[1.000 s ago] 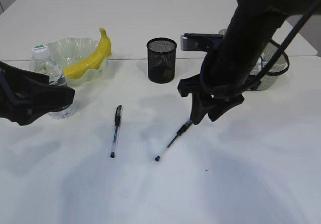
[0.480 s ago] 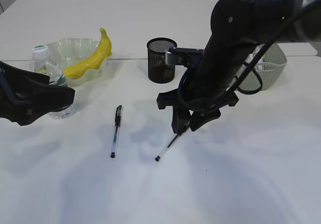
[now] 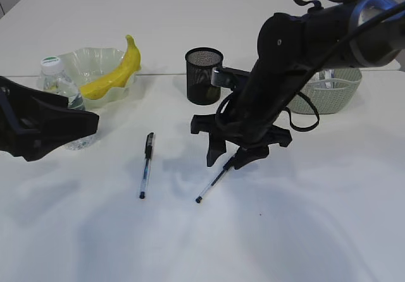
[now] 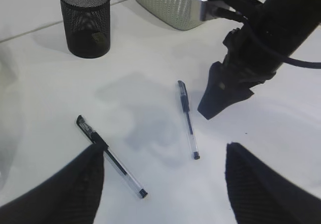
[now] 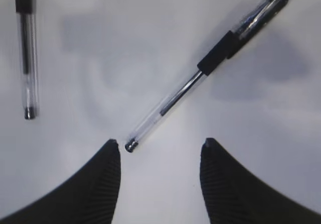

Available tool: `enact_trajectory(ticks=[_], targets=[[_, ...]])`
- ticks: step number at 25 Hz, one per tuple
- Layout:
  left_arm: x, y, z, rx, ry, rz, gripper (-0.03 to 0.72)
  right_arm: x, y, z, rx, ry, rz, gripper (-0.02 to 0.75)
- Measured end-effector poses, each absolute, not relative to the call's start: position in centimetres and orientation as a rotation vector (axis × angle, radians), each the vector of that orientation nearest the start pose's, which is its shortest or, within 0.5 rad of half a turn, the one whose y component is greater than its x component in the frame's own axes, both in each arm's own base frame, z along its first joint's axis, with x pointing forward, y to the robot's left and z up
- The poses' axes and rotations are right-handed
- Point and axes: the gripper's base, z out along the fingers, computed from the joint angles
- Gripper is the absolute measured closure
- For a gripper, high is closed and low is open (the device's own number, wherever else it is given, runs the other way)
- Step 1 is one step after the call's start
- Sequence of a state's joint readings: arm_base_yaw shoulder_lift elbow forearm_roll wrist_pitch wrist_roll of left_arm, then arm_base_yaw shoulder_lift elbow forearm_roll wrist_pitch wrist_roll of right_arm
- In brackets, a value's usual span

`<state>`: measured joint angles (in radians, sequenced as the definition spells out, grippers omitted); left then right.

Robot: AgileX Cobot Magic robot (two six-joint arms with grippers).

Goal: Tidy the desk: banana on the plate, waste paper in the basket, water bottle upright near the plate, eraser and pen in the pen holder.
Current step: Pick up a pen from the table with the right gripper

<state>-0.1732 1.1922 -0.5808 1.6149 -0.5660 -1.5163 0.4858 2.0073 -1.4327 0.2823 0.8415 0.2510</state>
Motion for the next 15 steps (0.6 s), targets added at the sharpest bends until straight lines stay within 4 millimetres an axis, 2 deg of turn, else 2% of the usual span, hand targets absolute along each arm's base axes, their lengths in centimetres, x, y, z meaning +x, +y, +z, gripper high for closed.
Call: enact_trajectory(ticks=[7, 15], targets=[[21.3, -8.7, 25.3, 0.623, 1.995, -0.645, 0.148, 36.0, 21.0, 17.1, 0.167, 2.941, 0.488, 0.351], [21.3, -8.7, 25.3, 0.619, 1.994, -0.65, 0.148, 36.7, 20.5, 15.7, 0.415, 2.903, 0.391, 0.351]])
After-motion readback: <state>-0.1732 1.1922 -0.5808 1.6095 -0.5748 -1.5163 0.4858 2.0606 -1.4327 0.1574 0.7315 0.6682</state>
